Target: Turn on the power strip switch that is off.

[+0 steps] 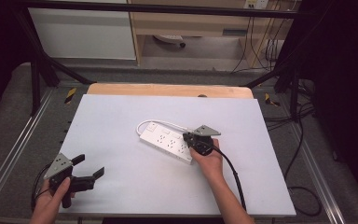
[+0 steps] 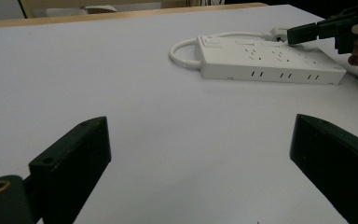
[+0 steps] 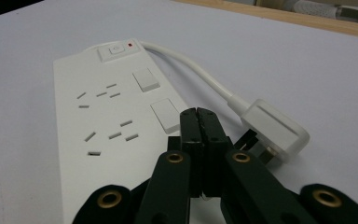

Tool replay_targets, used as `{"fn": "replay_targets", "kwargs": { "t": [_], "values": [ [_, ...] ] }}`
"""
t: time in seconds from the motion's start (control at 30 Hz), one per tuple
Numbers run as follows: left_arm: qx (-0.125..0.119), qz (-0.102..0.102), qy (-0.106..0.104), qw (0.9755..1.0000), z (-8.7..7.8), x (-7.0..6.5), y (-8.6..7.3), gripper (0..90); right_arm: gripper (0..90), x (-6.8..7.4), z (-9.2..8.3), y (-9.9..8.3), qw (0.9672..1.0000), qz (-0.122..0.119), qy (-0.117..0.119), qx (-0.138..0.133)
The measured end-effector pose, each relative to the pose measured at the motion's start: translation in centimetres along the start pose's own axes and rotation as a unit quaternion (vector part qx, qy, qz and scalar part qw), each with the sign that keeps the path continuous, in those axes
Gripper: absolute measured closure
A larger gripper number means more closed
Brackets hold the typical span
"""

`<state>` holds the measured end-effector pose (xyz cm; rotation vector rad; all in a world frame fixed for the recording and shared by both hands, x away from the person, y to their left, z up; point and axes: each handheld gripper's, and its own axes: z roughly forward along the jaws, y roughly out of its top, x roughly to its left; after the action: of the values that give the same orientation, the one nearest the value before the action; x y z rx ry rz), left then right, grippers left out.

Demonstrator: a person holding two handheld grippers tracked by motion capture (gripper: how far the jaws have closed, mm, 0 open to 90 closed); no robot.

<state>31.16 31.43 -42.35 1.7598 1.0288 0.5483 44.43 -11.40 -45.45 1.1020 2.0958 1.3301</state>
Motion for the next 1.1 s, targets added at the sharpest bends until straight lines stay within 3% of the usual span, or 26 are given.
{"fn": "replay_targets", "kwargs": {
  "t": [0.53,0.6,0.73,0.83,1.1],
  "values": [
    [0.001,0.001,0.0,1.0,0.0,0.0,0.0,5.4,85.9,-0.1,-1.6,1.4,0.9993,0.006,0.011,-0.034],
    [0.001,0.001,0.0,1.0,0.0,0.0,0.0,5.4,83.8,-0.1,-1.8,1.5,0.9986,0.013,0.021,-0.047],
    [0.001,0.002,0.0,1.0,0.0,0.0,0.0,5.4,76.6,-0.2,-2.3,1.9,0.9984,0.016,0.02,-0.05],
    [0.002,0.002,0.0,1.0,0.0,0.0,0.0,5.3,72.6,-0.1,-2.7,2.2,0.9986,0.001,0.015,-0.051],
    [0.002,0.001,0.0,1.0,0.0,0.0,0.0,5.4,62.1,-0.2,-3.5,2.9,0.9981,0.012,0.019,-0.058]
  ]
}}
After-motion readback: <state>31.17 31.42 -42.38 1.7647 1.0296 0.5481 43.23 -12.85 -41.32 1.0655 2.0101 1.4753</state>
